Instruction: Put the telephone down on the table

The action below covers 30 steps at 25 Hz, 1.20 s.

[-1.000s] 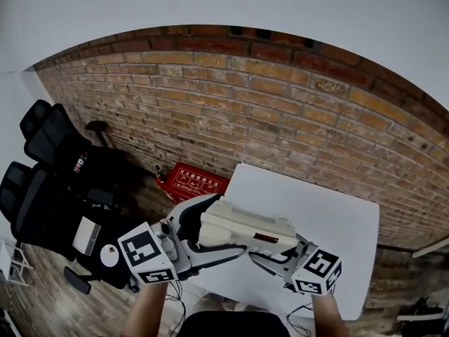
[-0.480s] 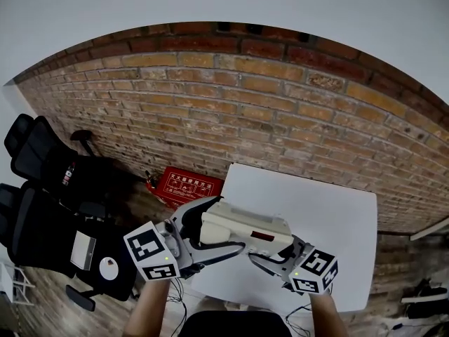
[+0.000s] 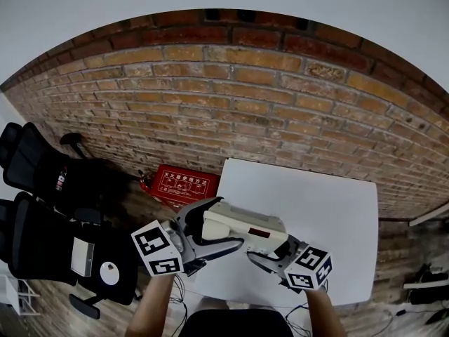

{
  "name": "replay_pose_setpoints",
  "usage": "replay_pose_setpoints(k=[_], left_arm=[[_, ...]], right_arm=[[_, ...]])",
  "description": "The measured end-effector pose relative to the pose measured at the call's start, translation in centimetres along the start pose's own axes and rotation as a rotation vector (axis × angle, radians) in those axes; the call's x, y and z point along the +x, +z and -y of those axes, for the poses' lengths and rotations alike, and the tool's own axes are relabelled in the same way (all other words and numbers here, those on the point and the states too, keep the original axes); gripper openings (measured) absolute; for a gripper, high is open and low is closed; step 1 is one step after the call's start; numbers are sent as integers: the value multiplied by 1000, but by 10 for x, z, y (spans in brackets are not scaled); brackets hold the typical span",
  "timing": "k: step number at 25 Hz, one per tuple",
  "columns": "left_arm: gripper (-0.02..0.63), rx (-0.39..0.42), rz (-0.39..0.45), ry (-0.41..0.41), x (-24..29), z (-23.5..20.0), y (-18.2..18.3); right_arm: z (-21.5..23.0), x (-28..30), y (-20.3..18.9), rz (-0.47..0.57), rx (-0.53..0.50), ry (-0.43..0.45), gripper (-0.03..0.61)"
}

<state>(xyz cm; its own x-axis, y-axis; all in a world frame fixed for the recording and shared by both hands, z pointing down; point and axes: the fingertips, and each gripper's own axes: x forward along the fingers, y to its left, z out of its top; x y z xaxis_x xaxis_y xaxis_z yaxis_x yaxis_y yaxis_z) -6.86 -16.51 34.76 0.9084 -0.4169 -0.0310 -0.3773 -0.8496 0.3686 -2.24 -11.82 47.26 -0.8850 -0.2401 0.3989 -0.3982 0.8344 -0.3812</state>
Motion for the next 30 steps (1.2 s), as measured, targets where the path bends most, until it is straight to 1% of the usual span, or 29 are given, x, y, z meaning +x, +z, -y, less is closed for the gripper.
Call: replay_pose_setpoints(k=[8, 13, 17, 24, 30], left_arm=[[459, -85, -29, -11, 1, -32, -31], [459, -129, -70, -19, 7, -45, -55], [459, -165, -81, -14, 9, -55, -72], [459, -194, -94, -8, 7, -68, -93], [456, -228, -125, -12, 4, -79, -110]], right_arm=[[17, 21, -26, -39, 82, -7, 198], [24, 29, -48, -59, 144, -3, 198], [31, 34, -63, -84, 174, -1, 198], [37, 47, -82, -112, 215, 12, 198], [40, 58, -95, -139, 249, 33, 198]])
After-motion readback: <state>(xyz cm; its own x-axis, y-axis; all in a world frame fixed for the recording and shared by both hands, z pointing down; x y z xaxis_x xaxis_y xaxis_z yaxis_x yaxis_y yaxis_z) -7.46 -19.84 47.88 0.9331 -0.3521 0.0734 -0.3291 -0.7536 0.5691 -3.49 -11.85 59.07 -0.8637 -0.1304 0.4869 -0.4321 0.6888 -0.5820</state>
